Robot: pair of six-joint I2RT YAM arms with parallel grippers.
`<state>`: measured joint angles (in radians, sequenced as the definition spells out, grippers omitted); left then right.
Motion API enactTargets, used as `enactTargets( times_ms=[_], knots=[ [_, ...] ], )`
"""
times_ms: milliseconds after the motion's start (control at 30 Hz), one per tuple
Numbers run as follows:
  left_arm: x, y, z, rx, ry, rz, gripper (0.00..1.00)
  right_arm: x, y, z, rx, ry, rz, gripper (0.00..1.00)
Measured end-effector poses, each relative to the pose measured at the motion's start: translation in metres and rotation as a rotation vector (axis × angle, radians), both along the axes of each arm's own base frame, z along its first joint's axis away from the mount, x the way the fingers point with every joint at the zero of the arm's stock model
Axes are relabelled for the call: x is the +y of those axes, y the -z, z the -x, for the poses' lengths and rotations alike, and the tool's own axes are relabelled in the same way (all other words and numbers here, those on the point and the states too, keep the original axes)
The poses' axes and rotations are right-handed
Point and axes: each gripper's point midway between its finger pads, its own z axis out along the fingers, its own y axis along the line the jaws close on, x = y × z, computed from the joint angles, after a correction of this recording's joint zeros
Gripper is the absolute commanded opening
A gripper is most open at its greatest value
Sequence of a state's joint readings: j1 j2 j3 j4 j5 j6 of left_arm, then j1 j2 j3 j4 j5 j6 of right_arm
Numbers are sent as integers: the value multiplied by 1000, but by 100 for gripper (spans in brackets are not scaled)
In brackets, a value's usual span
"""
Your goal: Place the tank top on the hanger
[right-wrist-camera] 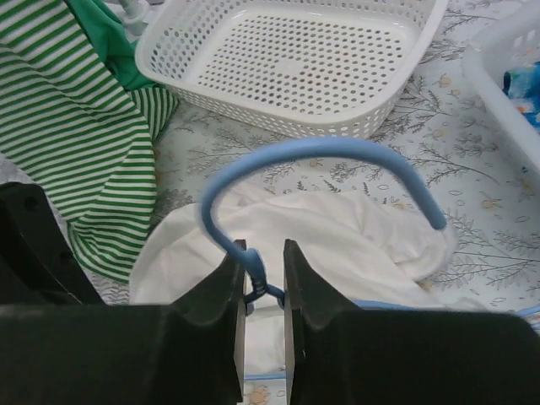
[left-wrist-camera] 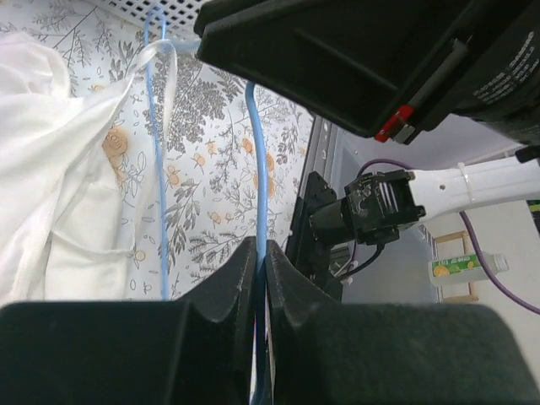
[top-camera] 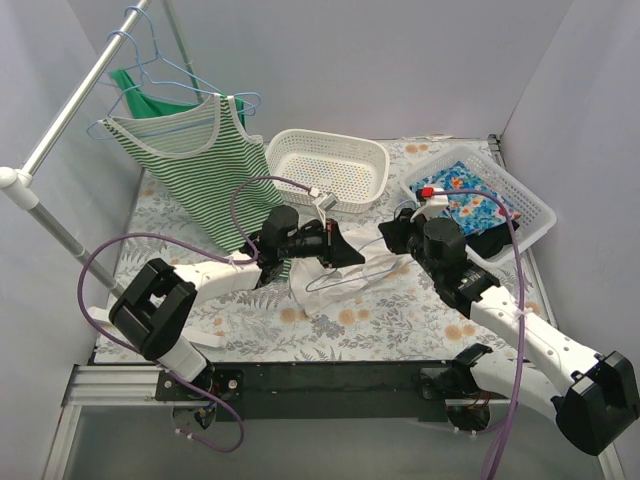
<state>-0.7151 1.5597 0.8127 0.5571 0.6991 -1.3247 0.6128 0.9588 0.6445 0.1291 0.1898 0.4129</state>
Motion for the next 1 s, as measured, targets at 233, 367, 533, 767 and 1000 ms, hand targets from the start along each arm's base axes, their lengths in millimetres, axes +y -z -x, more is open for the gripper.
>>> enactTargets(
  times_ms=[233, 367, 533, 767, 1000],
  knots=[
    [11, 10, -15, 38, -150, -112, 59, 1, 5, 3, -32, 39, 85, 1],
    [32, -3, -24, 28, -280, -175, 57, 0, 7, 7, -42, 51, 112, 1],
    [64, -13, -26, 36, -429, -256, 34, -3, 12, 15, -46, 65, 158, 1],
    [95, 28, -9, 135, -471, -451, 18, -10, 22, 26, -50, 82, 201, 1],
    [100, 85, 31, 235, -340, -659, 21, -13, 36, 32, -34, 94, 236, 1]
  ],
)
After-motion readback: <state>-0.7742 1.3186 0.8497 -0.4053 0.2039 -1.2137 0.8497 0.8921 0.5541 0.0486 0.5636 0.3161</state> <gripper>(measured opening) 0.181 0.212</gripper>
